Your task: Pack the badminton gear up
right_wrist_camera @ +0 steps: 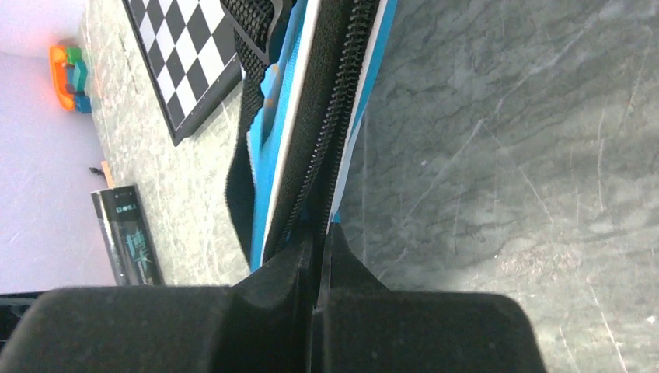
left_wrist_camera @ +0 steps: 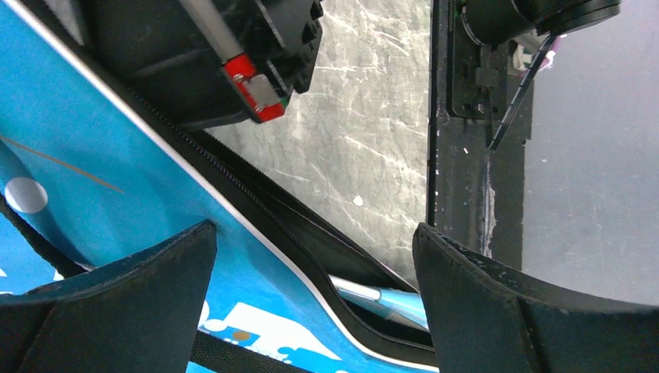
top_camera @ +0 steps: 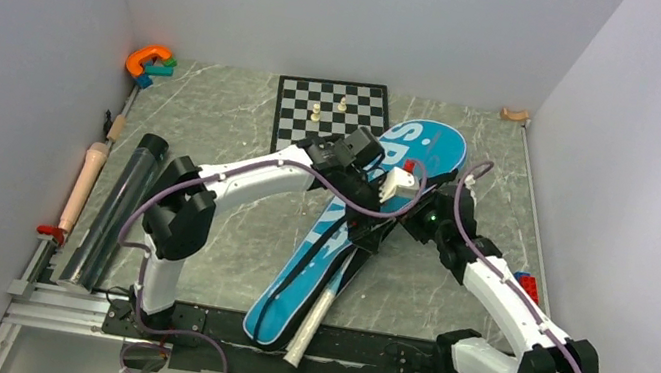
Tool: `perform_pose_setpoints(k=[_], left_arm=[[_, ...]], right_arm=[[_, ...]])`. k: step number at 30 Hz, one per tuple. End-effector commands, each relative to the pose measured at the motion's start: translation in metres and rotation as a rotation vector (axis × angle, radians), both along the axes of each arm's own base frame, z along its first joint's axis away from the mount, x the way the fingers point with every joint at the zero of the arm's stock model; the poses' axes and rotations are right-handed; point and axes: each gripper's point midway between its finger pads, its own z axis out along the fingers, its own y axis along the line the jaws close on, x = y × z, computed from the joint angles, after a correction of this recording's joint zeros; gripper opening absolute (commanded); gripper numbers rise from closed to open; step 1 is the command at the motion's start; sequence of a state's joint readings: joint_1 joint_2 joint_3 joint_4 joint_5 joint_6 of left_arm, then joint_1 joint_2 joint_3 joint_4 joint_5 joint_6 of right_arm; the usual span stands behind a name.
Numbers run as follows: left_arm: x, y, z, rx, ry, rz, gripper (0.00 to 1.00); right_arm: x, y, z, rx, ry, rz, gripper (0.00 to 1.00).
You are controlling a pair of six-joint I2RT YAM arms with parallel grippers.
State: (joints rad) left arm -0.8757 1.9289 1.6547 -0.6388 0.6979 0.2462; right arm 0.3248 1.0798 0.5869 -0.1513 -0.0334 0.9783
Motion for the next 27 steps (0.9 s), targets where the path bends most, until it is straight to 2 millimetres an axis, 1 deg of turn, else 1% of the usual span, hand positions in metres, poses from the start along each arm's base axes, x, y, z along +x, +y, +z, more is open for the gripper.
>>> perform_pose_setpoints(k=[1, 6, 9, 11, 15, 20, 22, 24, 27], left_arm=[[-0.007, -0.01, -0.009, 0.005, -0.08, -0.018, 0.98], [-0.013, -0.011, -0.021, 0.025, -0.111, 0.021, 0.97], [-0.013, -0.012, -0.031, 0.052, -0.171, 0.061, 0.98], [-0.009, -0.015, -0.034, 0.064, -0.21, 0.104, 0.97], [-0.009, -0.021, -0.028, 0.064, -0.214, 0.174, 0.99], [-0.014, -0.025, -0.01, 0.05, -0.15, 0.213, 0.99], [-0.018, -0.026, -0.007, 0.049, -0.121, 0.224, 0.99], [-0.018, -0.026, -0.007, 0.056, -0.127, 0.237, 0.91], [-0.013, -0.023, -0.011, 0.077, -0.164, 0.265, 0.76]], right_arm=[[0.014, 0.013, 0.063, 0.091, -0.094, 0.007, 0.0], [0.014, 0.016, 0.088, 0.137, -0.121, -0.01, 0.0], [0.012, 0.022, 0.094, 0.168, -0.119, -0.014, 0.0], [0.009, 0.024, 0.093, 0.174, -0.105, -0.03, 0.0], [0.002, 0.021, 0.096, 0.167, -0.119, -0.11, 0.0], [-0.002, 0.03, 0.103, 0.155, -0.122, -0.132, 0.0], [-0.002, 0.034, 0.108, 0.165, -0.129, -0.135, 0.0], [-0.002, 0.035, 0.114, 0.172, -0.146, -0.143, 0.0], [-0.004, 0.033, 0.118, 0.169, -0.15, -0.155, 0.0]])
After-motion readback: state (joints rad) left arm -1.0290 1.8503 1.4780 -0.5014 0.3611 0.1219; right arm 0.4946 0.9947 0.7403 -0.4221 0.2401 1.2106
